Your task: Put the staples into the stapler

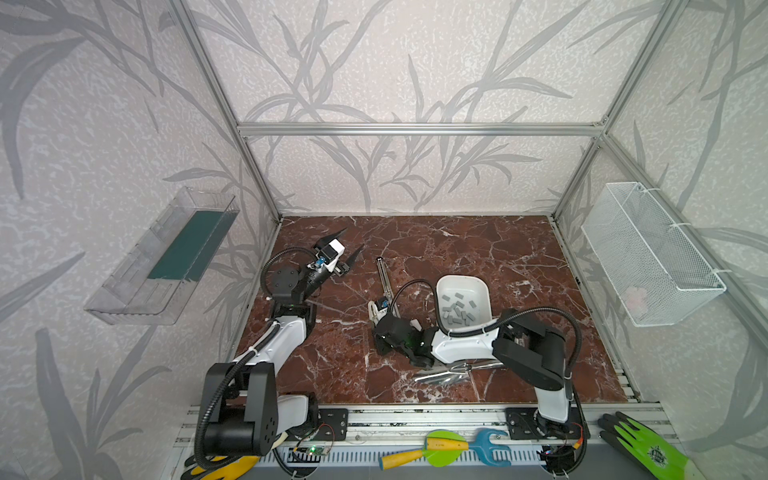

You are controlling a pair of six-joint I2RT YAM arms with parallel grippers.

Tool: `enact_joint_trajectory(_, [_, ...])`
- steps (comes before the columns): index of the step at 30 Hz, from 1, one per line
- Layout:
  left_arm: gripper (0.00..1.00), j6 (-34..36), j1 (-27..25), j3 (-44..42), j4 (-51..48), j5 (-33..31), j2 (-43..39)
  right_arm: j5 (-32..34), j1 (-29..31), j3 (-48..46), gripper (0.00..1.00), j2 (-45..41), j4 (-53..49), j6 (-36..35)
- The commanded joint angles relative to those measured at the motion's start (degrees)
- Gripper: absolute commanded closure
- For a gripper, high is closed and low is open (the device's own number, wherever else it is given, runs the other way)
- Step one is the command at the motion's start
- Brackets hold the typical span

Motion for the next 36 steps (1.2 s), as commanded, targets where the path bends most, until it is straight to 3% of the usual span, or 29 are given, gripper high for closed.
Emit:
enact_joint_trajectory(1, [0.4, 1.79, 0.17, 0.71, -0.26, 0.94, -0.66, 3.15, 0.25, 4.34, 1.0, 3.0, -4.78, 2.23])
enact_joint_trajectory(7, [0.4, 3.94, 0.08, 1.0, -3.45, 0.16, -0.99, 3.09, 0.3, 10.33, 0.94, 7.99, -10.26, 4.58])
enact_joint_trajectory(17, [0.4, 4.59, 0.13, 1.7, -5.91, -0.74, -1.04, 3.91, 0.26, 10.0, 0.72, 8.95, -10.4, 5.47])
enact_joint_trajectory(23, [0.4, 4.34, 0.13, 1.79, -5.98, -0.75, -1.23, 3.6, 0.22, 9.6, 0.57, 7.94, -10.55, 5.42])
enact_joint_trajectory(36, [0.41, 4.94, 0.12, 2.23, -7.05, 0.05, -0.55, 4.05, 0.53, 7.57, 0.36, 1.38, -10.54, 3.78])
